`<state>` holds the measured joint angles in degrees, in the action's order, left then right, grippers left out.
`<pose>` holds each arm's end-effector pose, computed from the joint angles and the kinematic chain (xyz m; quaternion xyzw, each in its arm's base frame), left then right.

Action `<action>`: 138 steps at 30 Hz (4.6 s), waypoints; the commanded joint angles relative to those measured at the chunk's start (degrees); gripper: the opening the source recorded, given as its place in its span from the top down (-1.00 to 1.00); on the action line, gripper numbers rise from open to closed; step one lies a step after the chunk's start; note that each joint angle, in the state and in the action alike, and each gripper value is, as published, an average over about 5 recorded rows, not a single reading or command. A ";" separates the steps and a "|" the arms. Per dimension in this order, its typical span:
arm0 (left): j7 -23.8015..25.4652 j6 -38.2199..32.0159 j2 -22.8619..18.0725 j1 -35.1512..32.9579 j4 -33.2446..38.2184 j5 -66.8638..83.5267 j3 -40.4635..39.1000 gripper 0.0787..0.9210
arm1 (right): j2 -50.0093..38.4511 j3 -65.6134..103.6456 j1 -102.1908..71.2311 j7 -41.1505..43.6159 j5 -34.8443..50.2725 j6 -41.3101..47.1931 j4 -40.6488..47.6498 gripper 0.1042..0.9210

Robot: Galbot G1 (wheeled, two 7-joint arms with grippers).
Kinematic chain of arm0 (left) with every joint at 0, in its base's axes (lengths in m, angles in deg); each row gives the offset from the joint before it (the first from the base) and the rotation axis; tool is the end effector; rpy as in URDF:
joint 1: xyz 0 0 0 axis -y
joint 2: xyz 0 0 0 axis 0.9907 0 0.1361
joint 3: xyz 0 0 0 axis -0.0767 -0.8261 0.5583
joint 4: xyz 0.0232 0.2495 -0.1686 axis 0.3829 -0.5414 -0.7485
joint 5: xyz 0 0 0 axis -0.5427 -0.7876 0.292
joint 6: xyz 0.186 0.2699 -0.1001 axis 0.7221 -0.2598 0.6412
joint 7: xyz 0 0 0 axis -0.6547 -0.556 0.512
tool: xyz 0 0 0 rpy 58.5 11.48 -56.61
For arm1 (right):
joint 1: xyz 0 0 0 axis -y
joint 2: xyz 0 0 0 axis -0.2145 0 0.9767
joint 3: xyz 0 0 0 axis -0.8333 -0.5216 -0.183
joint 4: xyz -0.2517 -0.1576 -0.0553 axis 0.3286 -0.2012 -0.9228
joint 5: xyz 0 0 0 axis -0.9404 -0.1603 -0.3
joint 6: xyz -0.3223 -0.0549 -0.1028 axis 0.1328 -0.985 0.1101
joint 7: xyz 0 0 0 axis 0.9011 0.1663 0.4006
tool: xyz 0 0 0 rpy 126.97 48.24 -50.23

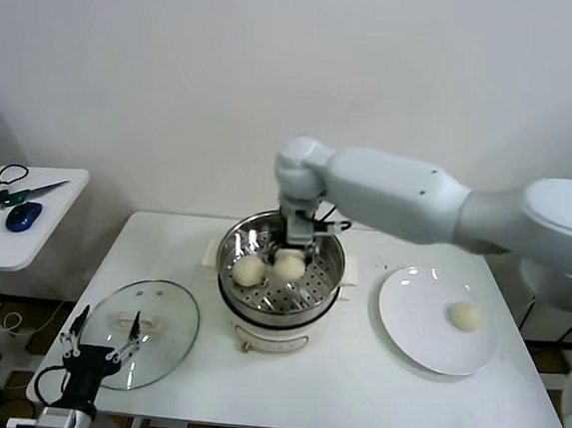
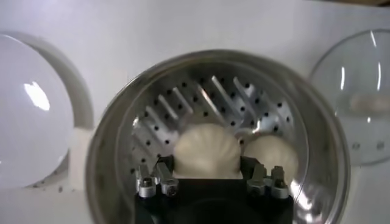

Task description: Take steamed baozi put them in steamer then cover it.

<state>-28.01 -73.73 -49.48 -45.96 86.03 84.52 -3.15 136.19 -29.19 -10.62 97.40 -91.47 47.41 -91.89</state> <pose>0.1491 0.0837 -0.2910 0.0581 -0.9886 -0.1240 0.0618 0.4828 0.2105 -0.0710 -0.6754 -0.0270 -0.7361 0.0344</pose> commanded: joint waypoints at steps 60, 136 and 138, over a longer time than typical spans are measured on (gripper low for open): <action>-0.54 1.27 0.33 0.44 1.04 -1.05 0.04 -0.77 | -37.49 21.24 -21.24 -3.01 -1.81 27.19 20.88 -0.76; -0.33 1.58 -0.26 0.65 0.79 -3.04 -2.84 -0.77 | -26.19 -5.85 6.05 -4.90 35.64 37.96 20.19 -0.51; -0.17 1.58 -0.18 0.48 1.00 -2.72 -3.30 -0.77 | -24.45 -11.23 11.00 -5.83 41.75 40.07 17.33 -0.51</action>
<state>-28.40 -72.15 -49.89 -45.31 86.73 81.37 -5.55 108.64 -12.88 -23.59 93.34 -78.92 78.56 -62.80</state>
